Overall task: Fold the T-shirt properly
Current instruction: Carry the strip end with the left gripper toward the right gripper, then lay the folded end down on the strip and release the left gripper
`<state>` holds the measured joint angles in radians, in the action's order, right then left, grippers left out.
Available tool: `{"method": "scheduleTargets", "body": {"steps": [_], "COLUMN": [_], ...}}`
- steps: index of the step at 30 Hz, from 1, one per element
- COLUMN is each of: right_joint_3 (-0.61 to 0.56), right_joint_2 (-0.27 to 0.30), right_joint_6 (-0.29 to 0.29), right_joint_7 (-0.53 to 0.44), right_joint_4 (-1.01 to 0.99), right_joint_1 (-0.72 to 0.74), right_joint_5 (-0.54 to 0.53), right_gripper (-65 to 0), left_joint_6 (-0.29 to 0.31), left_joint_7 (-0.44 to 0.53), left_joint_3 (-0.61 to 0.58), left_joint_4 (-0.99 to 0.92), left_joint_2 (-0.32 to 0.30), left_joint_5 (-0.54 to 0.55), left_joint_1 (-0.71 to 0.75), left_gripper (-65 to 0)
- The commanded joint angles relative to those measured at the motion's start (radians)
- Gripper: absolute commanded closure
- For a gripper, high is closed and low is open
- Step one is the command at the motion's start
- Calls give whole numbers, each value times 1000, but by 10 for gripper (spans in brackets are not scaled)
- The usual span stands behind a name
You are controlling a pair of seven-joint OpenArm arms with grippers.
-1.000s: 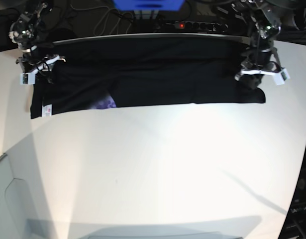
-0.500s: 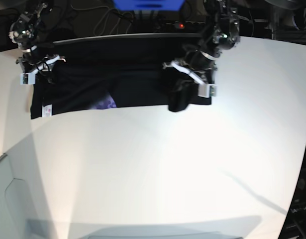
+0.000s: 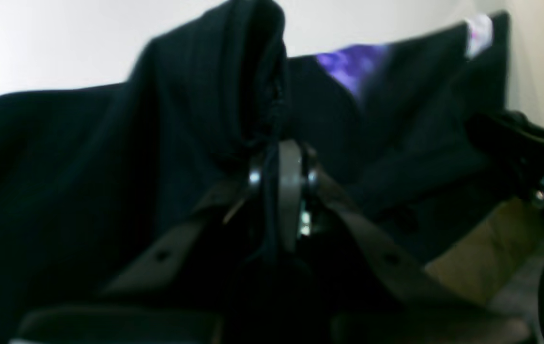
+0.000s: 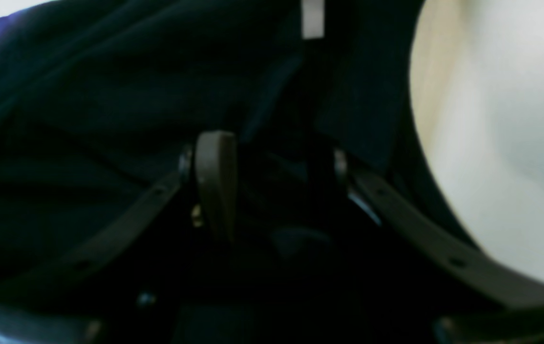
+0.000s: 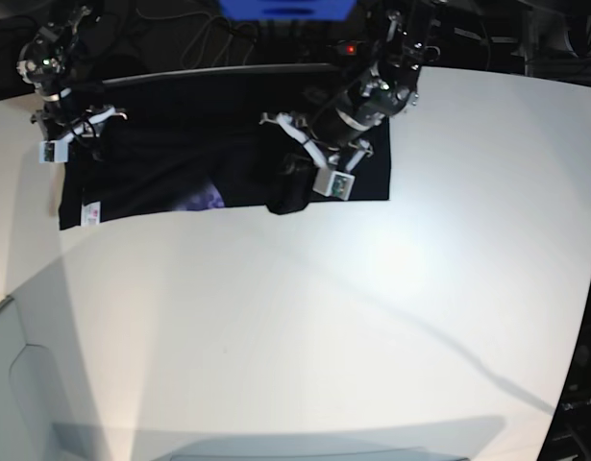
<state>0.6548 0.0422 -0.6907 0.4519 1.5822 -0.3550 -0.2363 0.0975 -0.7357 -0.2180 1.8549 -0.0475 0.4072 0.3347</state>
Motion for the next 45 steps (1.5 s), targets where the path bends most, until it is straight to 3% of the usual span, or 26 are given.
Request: {"method": "scheduleTargets", "body": {"steps": [1, 11, 16, 18, 21, 22, 40, 45], "right_joint_3": [3, 3, 3, 3, 3, 3, 4, 4], "right_joint_2": [9, 9, 9, 9, 9, 9, 9, 8], "right_joint_6": [-7, -7, -7, -7, -7, -7, -7, -7], "right_joint_7": [6, 6, 11, 11, 11, 11, 11, 11], "right_joint_4": [13, 13, 13, 13, 13, 13, 13, 13], "right_joint_1": [-2, -2, 9, 9, 11, 11, 11, 11], "right_joint_5": [2, 2, 2, 2, 2, 2, 2, 2], "right_gripper": [-266, -269, -269, -269, -269, -269, -269, -269], "left_joint_6": [5, 5, 11, 14, 11, 8, 6, 6], "left_joint_7": [21, 14, 20, 21, 21, 21, 15, 15], "left_joint_3": [-5, -5, -8, -44, -114, -139, -183, -265], "left_joint_4": [10, -2, 10, 10, 4, 2, 30, 10], "left_joint_2": [2, 4, 5, -1, -24, -32, -27, -15], "left_joint_5": [11, 19, 20, 20, 19, 19, 14, -12], "left_joint_1": [-18, -42, -46, -55, -98, -110, -130, -165], "left_gripper": [0, 0, -106, -94, -4, 0, -1, -1]}}
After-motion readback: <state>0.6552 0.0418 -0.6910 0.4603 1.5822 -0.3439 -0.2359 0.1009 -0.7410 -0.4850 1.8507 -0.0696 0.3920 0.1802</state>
